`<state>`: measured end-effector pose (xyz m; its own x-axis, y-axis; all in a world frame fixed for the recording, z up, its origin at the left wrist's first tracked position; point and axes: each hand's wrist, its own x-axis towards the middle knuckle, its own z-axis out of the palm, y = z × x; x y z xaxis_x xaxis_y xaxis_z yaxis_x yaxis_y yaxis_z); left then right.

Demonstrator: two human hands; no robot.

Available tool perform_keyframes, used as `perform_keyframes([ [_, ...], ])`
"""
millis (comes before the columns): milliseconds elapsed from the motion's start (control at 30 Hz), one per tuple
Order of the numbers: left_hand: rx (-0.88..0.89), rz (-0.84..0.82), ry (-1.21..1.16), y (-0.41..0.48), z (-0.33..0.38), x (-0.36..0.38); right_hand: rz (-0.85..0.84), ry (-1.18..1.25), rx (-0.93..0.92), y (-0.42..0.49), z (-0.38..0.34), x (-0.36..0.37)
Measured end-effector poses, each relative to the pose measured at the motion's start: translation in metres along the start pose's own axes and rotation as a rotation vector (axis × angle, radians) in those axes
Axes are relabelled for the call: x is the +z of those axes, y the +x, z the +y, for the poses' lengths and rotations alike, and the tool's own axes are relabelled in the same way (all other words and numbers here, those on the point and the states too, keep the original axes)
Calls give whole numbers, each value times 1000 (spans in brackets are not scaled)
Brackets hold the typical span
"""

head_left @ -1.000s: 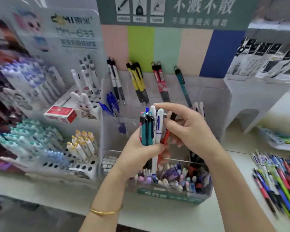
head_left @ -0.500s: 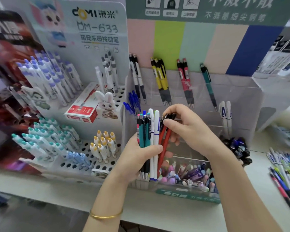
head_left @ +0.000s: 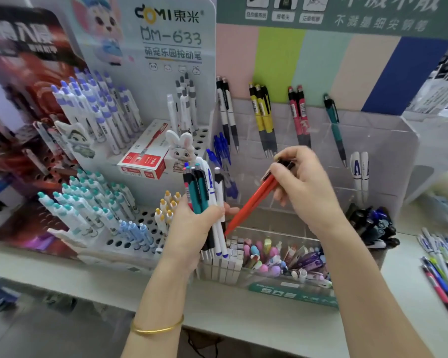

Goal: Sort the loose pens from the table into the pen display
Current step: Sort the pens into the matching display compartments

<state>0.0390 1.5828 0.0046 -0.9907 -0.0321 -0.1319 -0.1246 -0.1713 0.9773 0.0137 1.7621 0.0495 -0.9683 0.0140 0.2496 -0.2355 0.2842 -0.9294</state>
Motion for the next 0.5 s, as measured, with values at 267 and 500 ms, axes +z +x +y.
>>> perform_keyframes([
  [267, -4, 66, -56, -5, -7, -21, 228, -73, -177, -2, 4, 28],
  [500, 8, -99, -147, -12, -11, -30, 160, -326, -238, -5, 13, 54],
])
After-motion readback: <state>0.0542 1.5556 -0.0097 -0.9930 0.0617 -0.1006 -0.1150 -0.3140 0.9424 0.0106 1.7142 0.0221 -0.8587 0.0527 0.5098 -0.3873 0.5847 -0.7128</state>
